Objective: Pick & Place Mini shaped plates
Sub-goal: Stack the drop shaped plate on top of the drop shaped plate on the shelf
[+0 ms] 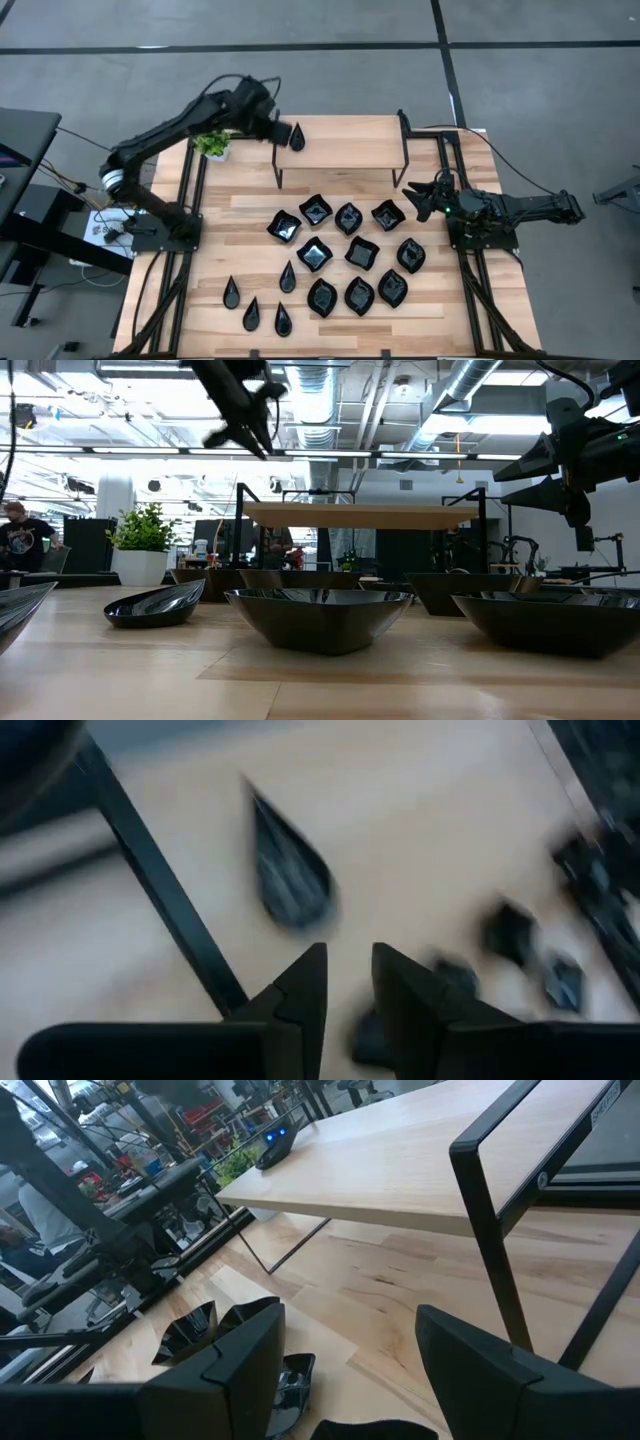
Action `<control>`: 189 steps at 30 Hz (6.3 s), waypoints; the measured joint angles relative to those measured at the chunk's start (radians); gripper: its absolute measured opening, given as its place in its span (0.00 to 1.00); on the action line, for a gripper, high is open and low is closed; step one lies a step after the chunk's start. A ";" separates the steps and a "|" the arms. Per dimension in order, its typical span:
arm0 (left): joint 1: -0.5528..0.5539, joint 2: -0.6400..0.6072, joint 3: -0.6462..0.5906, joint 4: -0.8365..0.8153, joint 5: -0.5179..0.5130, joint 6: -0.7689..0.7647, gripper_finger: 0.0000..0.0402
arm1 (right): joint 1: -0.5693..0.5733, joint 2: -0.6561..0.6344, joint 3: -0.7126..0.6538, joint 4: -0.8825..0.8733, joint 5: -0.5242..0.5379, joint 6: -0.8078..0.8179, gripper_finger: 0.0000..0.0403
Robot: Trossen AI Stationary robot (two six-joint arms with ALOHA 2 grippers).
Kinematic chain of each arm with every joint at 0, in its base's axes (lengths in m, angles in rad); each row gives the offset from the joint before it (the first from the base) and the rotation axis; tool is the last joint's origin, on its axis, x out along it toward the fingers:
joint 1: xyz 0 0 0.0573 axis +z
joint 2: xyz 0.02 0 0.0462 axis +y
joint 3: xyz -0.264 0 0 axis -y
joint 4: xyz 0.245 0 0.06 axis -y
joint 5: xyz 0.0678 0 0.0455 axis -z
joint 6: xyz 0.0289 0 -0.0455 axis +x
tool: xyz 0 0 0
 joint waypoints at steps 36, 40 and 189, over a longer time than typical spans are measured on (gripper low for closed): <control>-1.052 -0.242 -0.240 -0.317 -0.224 -1.273 0.21 | 0.000 0.000 0.000 0.001 0.000 0.000 0.55; -1.125 -0.242 -0.306 -0.316 -0.175 -1.399 0.21 | 0.000 0.000 0.000 0.001 -0.001 0.000 0.55; -1.031 -0.619 -0.975 0.735 -0.525 -0.994 0.01 | 0.000 0.000 0.000 0.001 -0.003 -0.001 0.55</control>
